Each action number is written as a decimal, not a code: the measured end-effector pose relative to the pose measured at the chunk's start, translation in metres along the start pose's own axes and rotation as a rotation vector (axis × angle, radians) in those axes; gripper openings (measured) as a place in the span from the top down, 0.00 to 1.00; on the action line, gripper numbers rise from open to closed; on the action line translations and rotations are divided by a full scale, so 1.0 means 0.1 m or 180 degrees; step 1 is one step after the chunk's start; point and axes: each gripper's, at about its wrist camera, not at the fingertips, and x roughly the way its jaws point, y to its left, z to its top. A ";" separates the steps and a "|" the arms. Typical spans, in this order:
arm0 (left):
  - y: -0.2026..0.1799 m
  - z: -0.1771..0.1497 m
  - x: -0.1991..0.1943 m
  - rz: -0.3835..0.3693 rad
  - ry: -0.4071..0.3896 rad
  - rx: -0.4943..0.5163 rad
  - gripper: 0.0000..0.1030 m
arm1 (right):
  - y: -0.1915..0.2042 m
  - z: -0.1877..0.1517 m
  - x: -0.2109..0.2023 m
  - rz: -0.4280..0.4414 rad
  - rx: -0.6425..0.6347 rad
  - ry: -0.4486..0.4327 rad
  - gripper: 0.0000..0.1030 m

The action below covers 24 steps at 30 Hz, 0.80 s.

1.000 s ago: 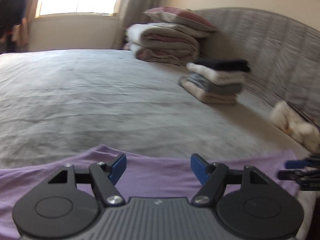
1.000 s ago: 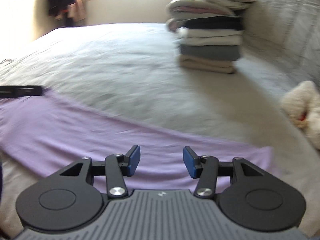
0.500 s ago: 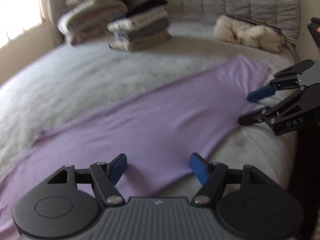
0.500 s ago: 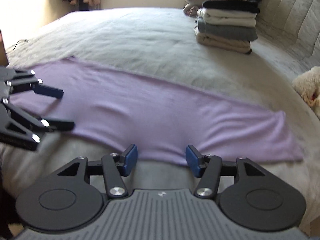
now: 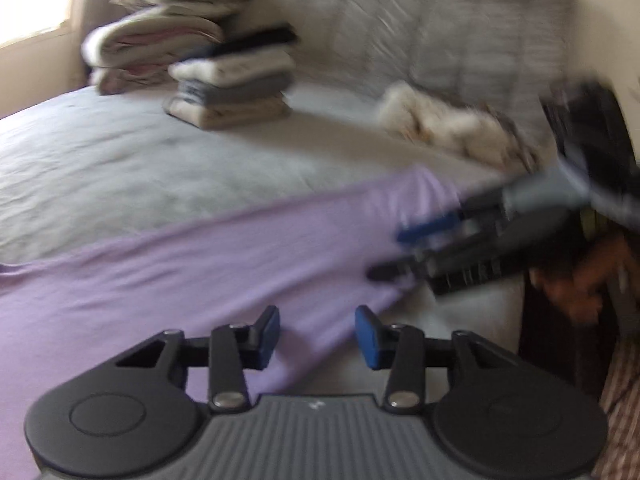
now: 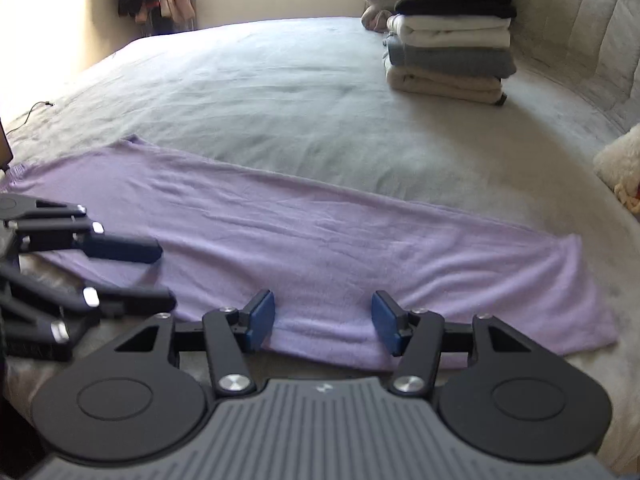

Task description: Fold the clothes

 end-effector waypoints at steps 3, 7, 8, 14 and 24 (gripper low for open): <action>-0.13 -0.14 -0.02 0.0099 -0.0114 0.0263 0.60 | -0.03 0.09 -0.04 0.0101 -0.0100 -0.0099 0.44; -0.18 -0.19 -0.04 0.0165 -0.0186 0.0296 0.59 | -0.16 0.38 0.06 0.0258 -0.0492 -0.0130 0.48; -0.18 -0.21 -0.06 0.0167 -0.0204 0.0290 0.59 | -0.21 0.47 0.10 0.0315 -0.0558 -0.0111 0.50; -0.14 -0.22 -0.08 0.0115 -0.0232 0.0235 0.59 | -0.33 0.95 0.48 0.0942 -0.0613 0.0211 0.51; -0.08 -0.21 -0.07 0.0009 -0.0232 0.0130 0.59 | -0.06 1.03 0.93 0.1108 -0.0752 0.0545 0.97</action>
